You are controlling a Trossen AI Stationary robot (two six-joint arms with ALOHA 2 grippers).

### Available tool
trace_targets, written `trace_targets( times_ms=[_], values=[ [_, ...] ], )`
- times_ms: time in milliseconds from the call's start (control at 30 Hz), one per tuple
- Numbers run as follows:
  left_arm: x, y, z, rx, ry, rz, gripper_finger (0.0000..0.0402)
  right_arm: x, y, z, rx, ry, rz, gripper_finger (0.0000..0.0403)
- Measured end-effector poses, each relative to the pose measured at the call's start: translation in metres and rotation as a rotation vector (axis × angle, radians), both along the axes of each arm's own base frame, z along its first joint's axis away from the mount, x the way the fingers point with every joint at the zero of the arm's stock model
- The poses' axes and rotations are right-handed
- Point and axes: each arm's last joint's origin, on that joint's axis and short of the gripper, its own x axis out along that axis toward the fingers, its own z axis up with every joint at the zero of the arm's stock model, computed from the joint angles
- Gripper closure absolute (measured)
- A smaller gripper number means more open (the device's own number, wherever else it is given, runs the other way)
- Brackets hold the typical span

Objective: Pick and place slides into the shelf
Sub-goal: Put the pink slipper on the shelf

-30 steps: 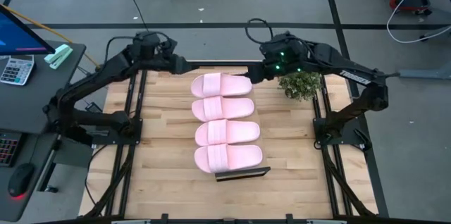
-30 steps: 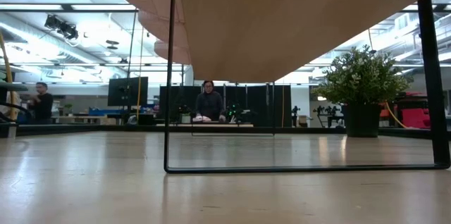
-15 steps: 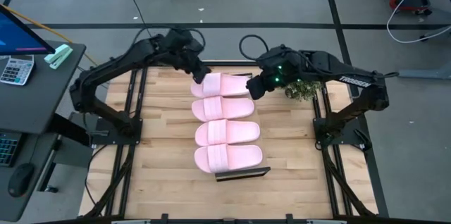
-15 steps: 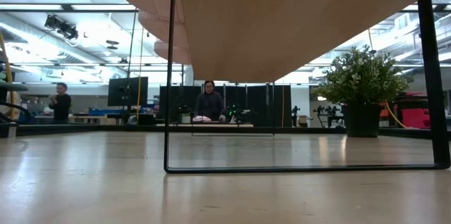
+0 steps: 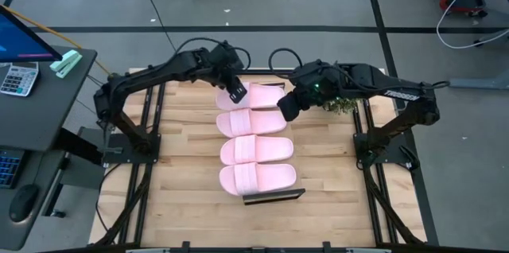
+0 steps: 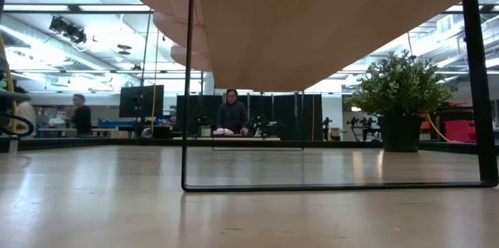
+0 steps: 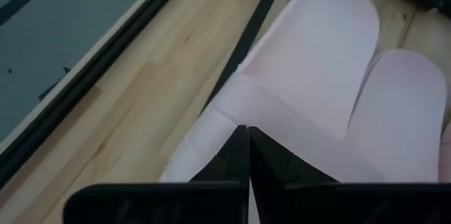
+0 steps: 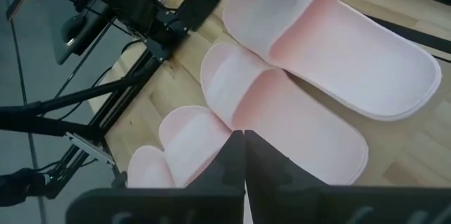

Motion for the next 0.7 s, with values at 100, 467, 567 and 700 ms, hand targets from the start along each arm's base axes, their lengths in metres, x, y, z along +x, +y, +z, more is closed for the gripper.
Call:
trace_targets(
  times_ms=[100, 467, 567, 700],
  values=[
    [0.006, -0.002, -0.006, -0.002, 0.017, -0.018, 0.0397, 0.0, 0.0, 0.0, 0.0, 0.0, -0.001, 0.0398],
    [0.023, -0.008, -0.025, -0.025, 0.064, -0.051, 0.0394, 0.0, -0.001, 0.0, -0.013, 0.001, -0.019, 0.0401],
    [0.025, -0.008, -0.028, -0.032, 0.069, -0.047, 0.0397, 0.0, -0.001, 0.0, -0.016, 0.001, -0.022, 0.04],
    [0.025, -0.008, -0.027, -0.029, 0.06, -0.046, 0.0396, 0.0, -0.001, 0.0, -0.017, 0.001, -0.023, 0.0401]
  ],
)
